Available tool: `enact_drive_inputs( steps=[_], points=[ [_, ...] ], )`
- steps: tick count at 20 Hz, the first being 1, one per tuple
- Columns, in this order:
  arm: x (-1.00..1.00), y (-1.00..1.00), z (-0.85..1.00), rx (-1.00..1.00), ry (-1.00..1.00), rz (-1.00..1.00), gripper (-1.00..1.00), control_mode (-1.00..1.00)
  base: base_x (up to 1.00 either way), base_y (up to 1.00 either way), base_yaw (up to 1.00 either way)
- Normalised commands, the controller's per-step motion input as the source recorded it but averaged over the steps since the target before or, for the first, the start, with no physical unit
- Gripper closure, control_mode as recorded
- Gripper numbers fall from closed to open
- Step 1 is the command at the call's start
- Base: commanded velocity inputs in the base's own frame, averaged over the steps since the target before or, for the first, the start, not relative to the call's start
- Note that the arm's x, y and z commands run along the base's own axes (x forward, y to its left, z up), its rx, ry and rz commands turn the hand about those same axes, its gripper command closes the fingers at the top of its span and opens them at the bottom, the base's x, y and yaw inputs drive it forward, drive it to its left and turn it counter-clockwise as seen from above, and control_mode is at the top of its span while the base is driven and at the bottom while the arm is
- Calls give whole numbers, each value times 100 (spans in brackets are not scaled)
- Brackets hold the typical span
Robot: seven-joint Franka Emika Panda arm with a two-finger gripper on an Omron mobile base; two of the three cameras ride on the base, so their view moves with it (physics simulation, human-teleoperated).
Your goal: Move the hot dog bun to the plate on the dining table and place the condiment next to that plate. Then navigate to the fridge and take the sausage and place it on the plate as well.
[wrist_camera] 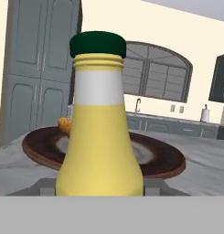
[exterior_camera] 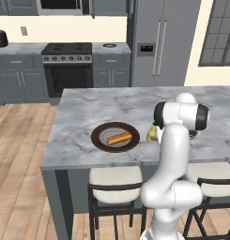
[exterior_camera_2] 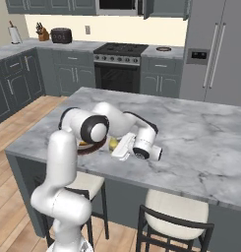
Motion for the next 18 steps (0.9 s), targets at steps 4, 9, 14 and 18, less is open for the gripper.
enact_drive_inputs(
  steps=[4, 9, 14, 18],
  points=[
    [26, 5, -2, -1, 2, 0, 100, -100, 0, 0, 0],
    [19, 2, -7, -4, 0, 0, 100, -100, 0, 0, 0],
    [10, 1, -17, -6, 0, 0, -100, -100, 0, 0, 0],
    [1, 2, -11, -9, 0, 0, -100, -100, 0, 0, 0]
  ],
)
